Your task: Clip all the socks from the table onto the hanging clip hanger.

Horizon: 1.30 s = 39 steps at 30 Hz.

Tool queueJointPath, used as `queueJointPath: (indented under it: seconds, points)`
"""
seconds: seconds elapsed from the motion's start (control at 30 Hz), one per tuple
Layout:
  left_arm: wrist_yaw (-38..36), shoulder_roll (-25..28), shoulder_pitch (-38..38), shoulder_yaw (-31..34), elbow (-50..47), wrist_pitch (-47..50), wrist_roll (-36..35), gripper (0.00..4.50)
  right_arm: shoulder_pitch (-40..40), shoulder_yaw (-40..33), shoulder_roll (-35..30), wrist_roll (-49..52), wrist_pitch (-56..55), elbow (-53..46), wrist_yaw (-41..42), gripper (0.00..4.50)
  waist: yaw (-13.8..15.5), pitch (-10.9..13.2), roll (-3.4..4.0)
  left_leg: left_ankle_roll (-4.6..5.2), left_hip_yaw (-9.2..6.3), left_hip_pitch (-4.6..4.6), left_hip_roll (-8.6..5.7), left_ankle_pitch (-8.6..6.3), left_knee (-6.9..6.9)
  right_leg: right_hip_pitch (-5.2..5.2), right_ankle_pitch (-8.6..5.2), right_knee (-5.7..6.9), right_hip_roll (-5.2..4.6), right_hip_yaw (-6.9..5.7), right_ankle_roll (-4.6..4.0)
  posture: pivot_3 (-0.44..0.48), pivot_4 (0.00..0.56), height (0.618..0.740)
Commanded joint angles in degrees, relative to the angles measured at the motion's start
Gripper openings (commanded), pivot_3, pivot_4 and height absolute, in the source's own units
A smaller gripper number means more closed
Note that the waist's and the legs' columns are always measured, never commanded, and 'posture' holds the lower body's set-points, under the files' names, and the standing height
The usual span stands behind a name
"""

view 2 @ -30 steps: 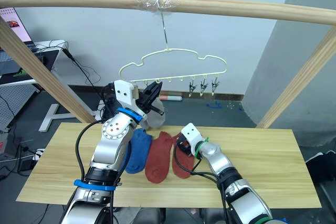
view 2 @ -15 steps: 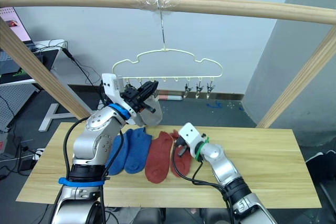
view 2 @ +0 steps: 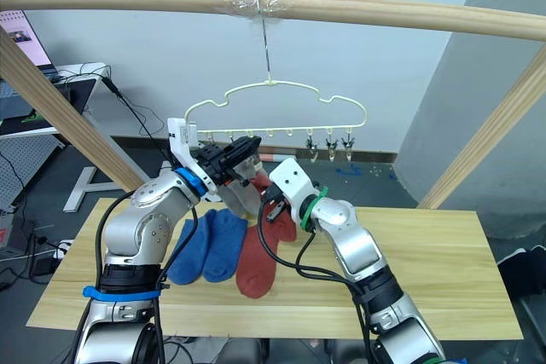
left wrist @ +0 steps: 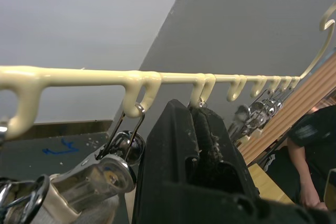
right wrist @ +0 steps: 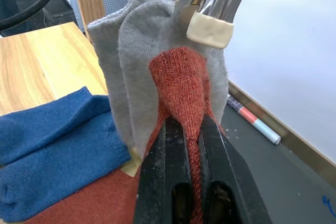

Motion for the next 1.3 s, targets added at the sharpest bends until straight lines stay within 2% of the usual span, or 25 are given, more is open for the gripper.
queueJointPath:
  seconds: [0.03,0.67,0.77,0.87,0.97,1.13,1.3]
  points:
    - [-0.3,0.0,-0.9,0.1,-2.1,-0.9,-0.2,0.00,-1.4,-0.4,1.5,1.4,-0.2,-1.1,-0.6,0.02,0.0,0.0,0.00,0.00,-0.01,0.00,0.00,0.00,0.00,0.00,0.00,0.00,0.00,-0.01,0.00,-0.007,0.157,0.705]
    - [0.2,-0.1,1.5,-0.8,-2.8,-2.4,1.3,0.00,-5.0,-3.1,3.5,4.2,0.8,-0.7,-2.2,0.02,0.0,0.0,0.00,0.00,0.01,-0.01,0.00,0.00,-0.04,-0.02,0.00,-0.02,-0.01,0.00,0.00,0.002,0.157,0.705]
    - [0.7,-0.5,1.9,0.3,-2.8,-0.5,-0.5,0.00,-5.0,-3.1,3.6,4.3,0.7,-0.7,-2.2,0.02,0.0,0.0,0.00,0.00,0.01,-0.01,0.00,0.00,-0.05,-0.02,0.00,-0.03,-0.01,0.01,0.00,0.002,0.157,0.705]
    - [0.5,-0.2,2.0,-0.1,-3.1,-0.9,0.2,0.82,-5.0,-3.2,3.6,4.4,0.6,-0.7,-2.3,0.00,0.0,0.0,0.00,0.00,0.01,-0.01,0.00,0.00,-0.05,-0.02,0.00,-0.03,-0.01,0.01,0.00,0.002,0.157,0.705]
    - [0.4,-0.1,2.3,-0.2,-3.4,-0.8,0.2,1.90,-5.0,-3.1,3.6,4.6,0.6,-0.7,-2.4,0.00,0.0,0.0,0.00,0.00,0.01,-0.01,0.00,0.00,-0.05,-0.02,0.00,-0.03,0.00,0.01,0.00,0.003,0.158,0.705]
    - [0.0,0.7,2.6,-0.6,-3.7,-0.9,1.1,3.46,-5.2,-3.0,3.4,5.0,0.5,-0.5,-2.6,0.00,0.0,0.0,0.00,0.00,0.00,-0.02,0.00,0.00,-0.05,-0.03,0.00,-0.03,0.00,0.00,0.00,0.003,0.158,0.705]
    - [-2.0,3.0,4.0,-0.3,-5.2,-0.5,0.7,3.46,-4.9,-2.8,3.3,5.1,0.2,-0.6,-2.7,0.00,0.0,0.0,0.01,0.00,0.01,-0.02,0.01,0.00,-0.08,-0.04,0.00,-0.05,0.00,0.00,0.00,0.009,0.154,0.705]
